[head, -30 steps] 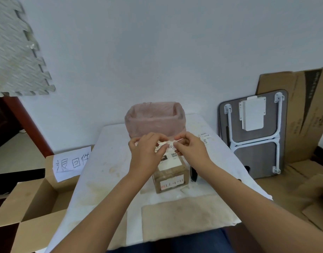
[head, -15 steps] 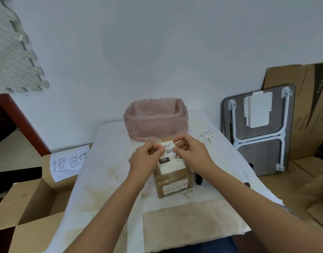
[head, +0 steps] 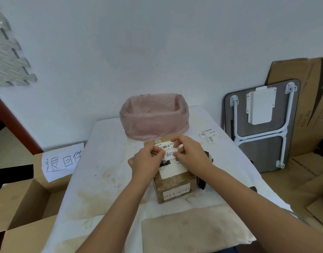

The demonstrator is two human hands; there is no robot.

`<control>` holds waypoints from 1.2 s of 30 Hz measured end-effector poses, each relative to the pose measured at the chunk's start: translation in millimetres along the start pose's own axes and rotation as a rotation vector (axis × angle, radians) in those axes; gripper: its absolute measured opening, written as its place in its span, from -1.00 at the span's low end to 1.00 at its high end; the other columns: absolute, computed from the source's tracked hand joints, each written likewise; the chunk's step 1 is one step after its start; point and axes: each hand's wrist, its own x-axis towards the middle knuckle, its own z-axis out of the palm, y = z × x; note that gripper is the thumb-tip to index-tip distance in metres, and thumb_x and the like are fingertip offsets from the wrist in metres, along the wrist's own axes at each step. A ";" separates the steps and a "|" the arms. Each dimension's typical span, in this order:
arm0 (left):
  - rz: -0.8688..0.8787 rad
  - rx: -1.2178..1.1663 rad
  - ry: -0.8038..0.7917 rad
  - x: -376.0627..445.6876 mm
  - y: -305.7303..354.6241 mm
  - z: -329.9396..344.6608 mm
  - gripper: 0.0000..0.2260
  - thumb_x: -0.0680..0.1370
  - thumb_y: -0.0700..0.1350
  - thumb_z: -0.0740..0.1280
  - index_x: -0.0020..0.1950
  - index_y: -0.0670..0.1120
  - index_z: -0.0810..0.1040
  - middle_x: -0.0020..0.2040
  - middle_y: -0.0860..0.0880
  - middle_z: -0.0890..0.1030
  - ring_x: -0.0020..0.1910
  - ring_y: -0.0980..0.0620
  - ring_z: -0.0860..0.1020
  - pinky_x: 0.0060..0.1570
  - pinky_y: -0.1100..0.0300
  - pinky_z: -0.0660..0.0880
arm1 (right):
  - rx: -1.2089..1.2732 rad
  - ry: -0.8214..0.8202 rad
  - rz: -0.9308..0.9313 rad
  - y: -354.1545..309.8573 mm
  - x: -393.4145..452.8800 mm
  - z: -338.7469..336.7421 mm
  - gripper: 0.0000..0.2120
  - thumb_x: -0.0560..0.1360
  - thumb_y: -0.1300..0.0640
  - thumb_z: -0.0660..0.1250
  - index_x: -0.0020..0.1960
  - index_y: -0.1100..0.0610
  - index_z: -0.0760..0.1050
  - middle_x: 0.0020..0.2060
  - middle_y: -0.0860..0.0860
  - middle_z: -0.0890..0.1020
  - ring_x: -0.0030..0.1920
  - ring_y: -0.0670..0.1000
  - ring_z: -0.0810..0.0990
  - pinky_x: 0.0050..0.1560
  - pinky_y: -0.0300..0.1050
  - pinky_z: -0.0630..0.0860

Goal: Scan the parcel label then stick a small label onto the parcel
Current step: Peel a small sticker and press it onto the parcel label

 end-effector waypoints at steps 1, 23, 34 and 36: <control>0.008 0.015 0.003 1.4 -0.6 1.3 -0.88 0.53 0.07 0.34 -0.13 0.09 0.63 -0.24 0.20 0.58 -0.21 0.28 0.45 0.14 0.04 0.23 | -0.010 -0.001 -0.004 0.6 0.3 1.0 -0.67 0.48 0.27 0.33 0.19 0.01 0.44 0.00 -0.05 0.54 -0.21 -0.06 0.55 -0.10 -0.19 0.54; 0.073 0.148 -0.006 6.5 -1.1 3.5 -0.90 0.55 0.02 0.31 -0.17 0.11 0.55 -0.31 0.22 0.52 -0.27 0.33 0.40 0.03 0.13 0.09 | -0.089 -0.022 0.022 5.3 6.3 7.3 -0.61 0.47 0.17 0.36 0.27 0.02 0.40 0.11 -0.01 0.49 -0.08 -0.07 0.47 -0.02 -0.13 0.49; 0.079 0.163 -0.017 11.2 -1.5 4.7 -0.90 0.54 0.04 0.32 -0.15 0.11 0.57 -0.30 0.23 0.52 -0.26 0.33 0.39 0.04 0.13 0.10 | 0.113 0.004 0.185 6.6 11.7 0.4 -0.66 0.47 0.25 0.35 0.23 0.07 0.45 0.14 0.01 0.56 -0.11 -0.04 0.56 -0.31 -0.33 0.39; 0.082 0.143 -0.017 9.6 -1.7 3.9 -0.89 0.54 0.04 0.32 -0.17 0.11 0.55 -0.30 0.23 0.53 -0.25 0.34 0.41 0.05 0.13 0.10 | 0.133 0.028 0.198 6.6 11.2 -0.4 -0.70 0.50 0.24 0.32 0.21 0.07 0.46 0.12 0.00 0.57 -0.10 -0.05 0.56 -0.32 -0.34 0.39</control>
